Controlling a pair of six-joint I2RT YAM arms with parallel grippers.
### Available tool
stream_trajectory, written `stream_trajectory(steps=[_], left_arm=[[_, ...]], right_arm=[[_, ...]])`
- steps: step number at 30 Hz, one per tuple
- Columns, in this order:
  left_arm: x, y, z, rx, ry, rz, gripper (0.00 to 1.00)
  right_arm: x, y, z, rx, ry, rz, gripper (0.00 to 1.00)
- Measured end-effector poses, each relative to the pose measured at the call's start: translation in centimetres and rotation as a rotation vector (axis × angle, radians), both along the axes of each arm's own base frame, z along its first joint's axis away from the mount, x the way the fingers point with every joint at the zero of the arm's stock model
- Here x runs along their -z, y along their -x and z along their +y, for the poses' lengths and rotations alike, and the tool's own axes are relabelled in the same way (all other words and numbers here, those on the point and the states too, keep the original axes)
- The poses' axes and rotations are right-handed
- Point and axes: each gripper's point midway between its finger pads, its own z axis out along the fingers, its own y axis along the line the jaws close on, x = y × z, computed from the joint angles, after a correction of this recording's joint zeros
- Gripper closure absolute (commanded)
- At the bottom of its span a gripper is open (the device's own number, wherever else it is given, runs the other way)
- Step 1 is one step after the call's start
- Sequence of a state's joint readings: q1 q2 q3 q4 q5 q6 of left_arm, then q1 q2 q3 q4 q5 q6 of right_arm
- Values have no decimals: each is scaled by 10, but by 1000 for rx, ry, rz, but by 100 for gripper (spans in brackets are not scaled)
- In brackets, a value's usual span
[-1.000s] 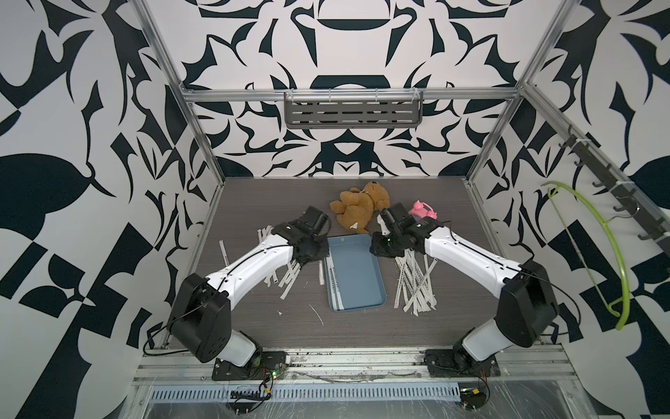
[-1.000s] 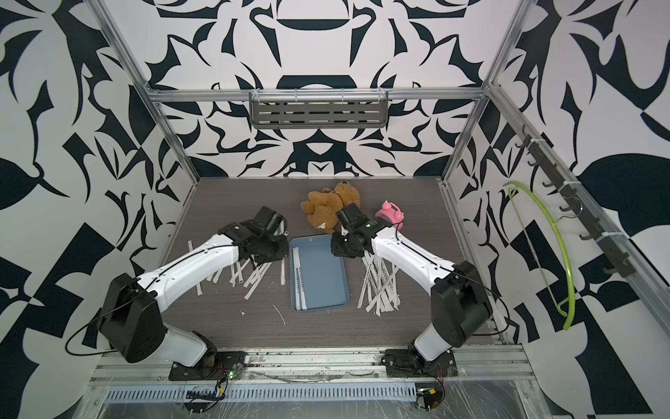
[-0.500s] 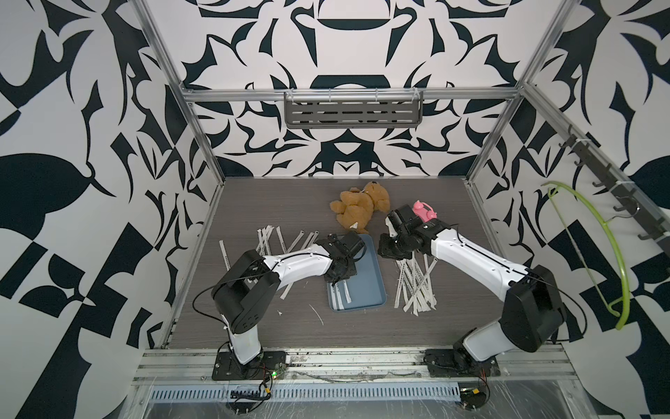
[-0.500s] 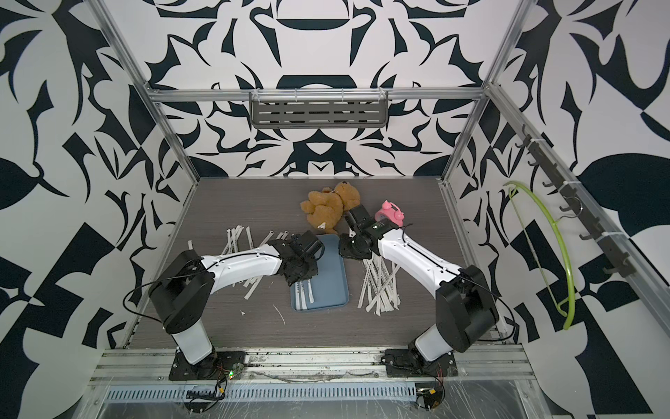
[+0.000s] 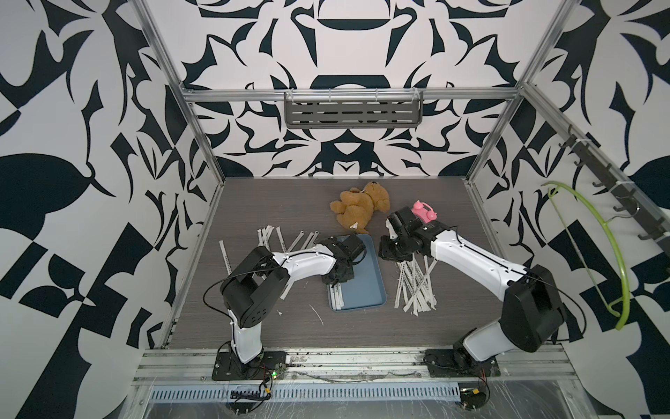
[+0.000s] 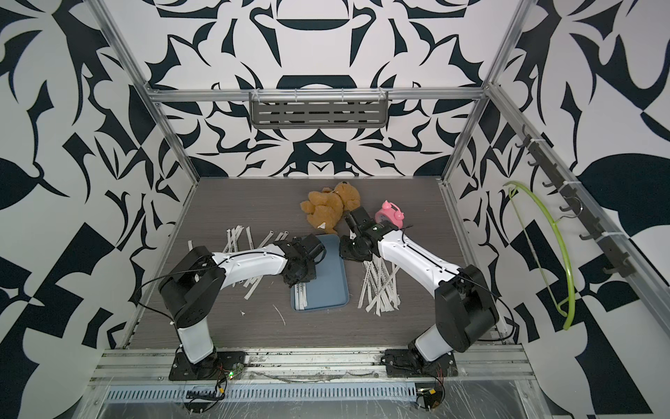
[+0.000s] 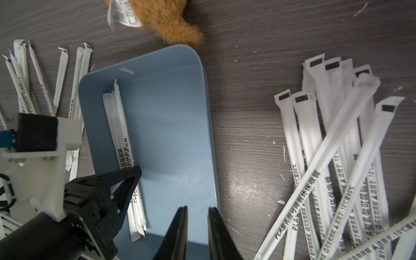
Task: Put the straws into the storage box
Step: Place the straw in the storage box, then pick up the straw from the center of the board.
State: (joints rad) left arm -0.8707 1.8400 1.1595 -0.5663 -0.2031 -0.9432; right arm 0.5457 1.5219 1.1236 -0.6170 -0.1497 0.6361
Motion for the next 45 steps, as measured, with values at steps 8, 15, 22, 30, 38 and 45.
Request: stream_trajectory(steps=[8,15,22,30,38,45], left_arm=[[-7,-3,-3,21,1,-12,76],[-69,-8,24,56,3,-115,44],[-103,-65,148,-192,45,-213,36],[-53,-76,180,-210,-30,-95,39],[-42,-85,181,-208,-20,-96,51],[-11,-78,180,-197,-30,-28,58]], right_arm=[[0,0,0,-1,0,0,78],[2,3,-2,-15,15,7,78],[3,7,-3,-32,32,12,78],[6,15,0,-59,66,18,79],[7,15,-3,-55,77,19,79],[7,15,-2,-55,77,17,79]])
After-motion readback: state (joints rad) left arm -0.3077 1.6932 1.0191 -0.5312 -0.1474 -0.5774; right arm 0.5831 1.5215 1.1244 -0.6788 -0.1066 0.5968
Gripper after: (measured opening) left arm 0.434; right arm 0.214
